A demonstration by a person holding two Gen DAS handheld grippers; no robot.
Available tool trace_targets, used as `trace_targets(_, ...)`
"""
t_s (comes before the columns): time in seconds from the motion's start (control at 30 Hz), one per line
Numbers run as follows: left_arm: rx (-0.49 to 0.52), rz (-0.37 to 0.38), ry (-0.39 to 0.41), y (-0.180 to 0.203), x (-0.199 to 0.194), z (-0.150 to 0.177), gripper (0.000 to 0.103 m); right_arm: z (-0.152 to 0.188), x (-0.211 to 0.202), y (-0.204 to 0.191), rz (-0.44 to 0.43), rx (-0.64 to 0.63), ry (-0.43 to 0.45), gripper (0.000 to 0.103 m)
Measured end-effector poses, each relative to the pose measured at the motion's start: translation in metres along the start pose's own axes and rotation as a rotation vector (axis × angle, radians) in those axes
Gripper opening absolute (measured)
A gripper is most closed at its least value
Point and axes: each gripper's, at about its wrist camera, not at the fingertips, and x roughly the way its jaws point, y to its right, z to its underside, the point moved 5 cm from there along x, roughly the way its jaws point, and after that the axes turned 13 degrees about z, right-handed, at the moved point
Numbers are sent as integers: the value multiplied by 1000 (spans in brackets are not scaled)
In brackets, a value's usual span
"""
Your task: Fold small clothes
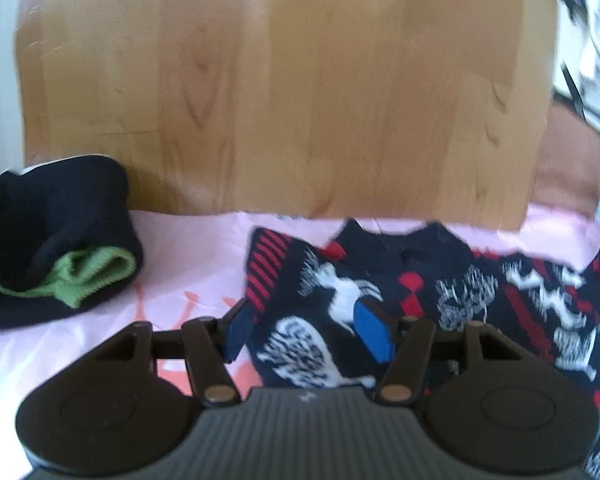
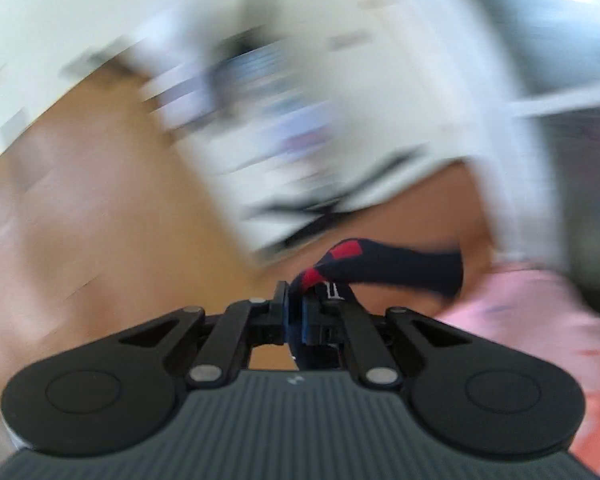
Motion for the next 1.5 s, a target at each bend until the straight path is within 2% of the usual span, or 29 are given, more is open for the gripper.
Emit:
trace_targets(0.13,-135,16,50,-29,-15,-15,58,64,-5,-106,-259,-104,-146,9)
trace_targets(0.23,-213,12,97,-51,-25,-22,58,122,-5,-163,-388,-134,-281,9)
trace_targets(0.33,-285,-14,130,-75,-35,-26,58,176,-4,-198,-463,-123,-401,9)
trace_targets(0.4,-348,-27,145,-92,-40,-26,58,209,-1,-208,-483,-98,-463,9)
trace_targets(0.53,-432,-3,133,-109,-37,-24,58,247,11,-195,-439,-62,-562,9)
trace_targets(0.63,-398,19,108,-98,-31,-21,58,242,15,-169,-408,-44,-555,9)
trace_targets(0.73,-317,39,93,-78,-27,-20,58,221,-1,-138,-395,-104,-428,10)
trace_targets(0.83,-232,70,67,-54,-19,-16,58,210,-11,-101,-293,-201,-279,13)
trace_targets(0.9,-167,86,41,-37,-12,-11,59,215,-11,-87,-260,-276,-283,28)
trace_targets(0.93,-136,96,28,-28,-8,-9,59,219,-10,-81,-273,-309,-326,51)
trace_targets(0.97,-109,105,16,-21,-4,-7,60,221,-11,-75,-286,-327,-357,58)
trace_targets(1.03,-77,114,-17,-9,7,-5,61,217,-16,-60,-281,-294,-349,59)
trace_targets(1.13,-99,160,-84,5,25,-5,62,203,-7,-40,-302,-143,-384,64)
trace_targets(1.2,-96,175,-126,16,36,-6,62,196,0,-26,-270,-65,-396,64)
trace_targets(1.3,-38,139,-158,33,50,-8,59,190,1,-4,-181,1,-360,64)
trace_targets(1.37,-27,114,-192,35,62,-3,47,193,5,12,-94,-9,-362,65)
trace_targets(1.4,-29,112,-212,35,67,1,30,195,10,15,-62,-33,-373,64)
trace_targets(1.43,-33,121,-220,35,70,4,26,201,15,18,-49,-82,-404,41)
trace_targets(1.47,-22,122,-198,36,68,7,23,208,20,20,-53,-132,-438,28)
trace_targets(1.5,1,124,-187,39,67,8,17,210,21,27,-52,-106,-442,27)
